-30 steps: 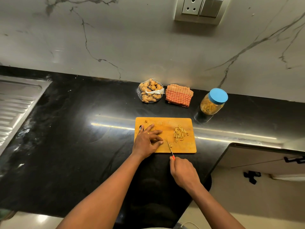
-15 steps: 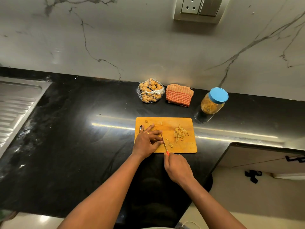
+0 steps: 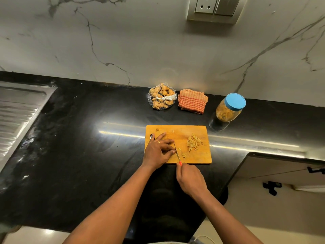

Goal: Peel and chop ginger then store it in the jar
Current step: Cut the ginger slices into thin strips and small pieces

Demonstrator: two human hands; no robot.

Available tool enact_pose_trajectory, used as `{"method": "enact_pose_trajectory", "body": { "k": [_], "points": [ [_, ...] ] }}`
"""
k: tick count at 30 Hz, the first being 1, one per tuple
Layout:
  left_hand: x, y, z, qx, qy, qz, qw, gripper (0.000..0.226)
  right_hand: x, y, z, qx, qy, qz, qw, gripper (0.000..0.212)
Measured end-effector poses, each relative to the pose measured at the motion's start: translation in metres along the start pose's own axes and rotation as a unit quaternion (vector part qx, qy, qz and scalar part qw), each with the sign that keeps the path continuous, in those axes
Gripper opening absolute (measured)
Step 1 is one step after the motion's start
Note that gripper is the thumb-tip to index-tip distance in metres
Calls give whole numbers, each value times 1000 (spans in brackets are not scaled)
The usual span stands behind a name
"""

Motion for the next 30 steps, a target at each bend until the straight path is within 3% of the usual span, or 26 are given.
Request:
{"method": "enact_pose_trajectory", "body": {
  "k": [14,30],
  "points": [
    [1,2,0,2,2,-5,1000,10,-3,7,5,9,38,-59,998,41],
    [0,2,1,-8,13,15,1000,12,0,-4,-12,35,29,-32,998,49]
  ]
}}
Point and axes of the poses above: each hand's wrist, its own z-axis towards the middle knuckle, its own x-axis out of the palm, y = z × x, the point moved 2 cm from there along z, towards the middle knuckle, and after that the axes turned 2 degrees about -x, right-handed, at the moved point
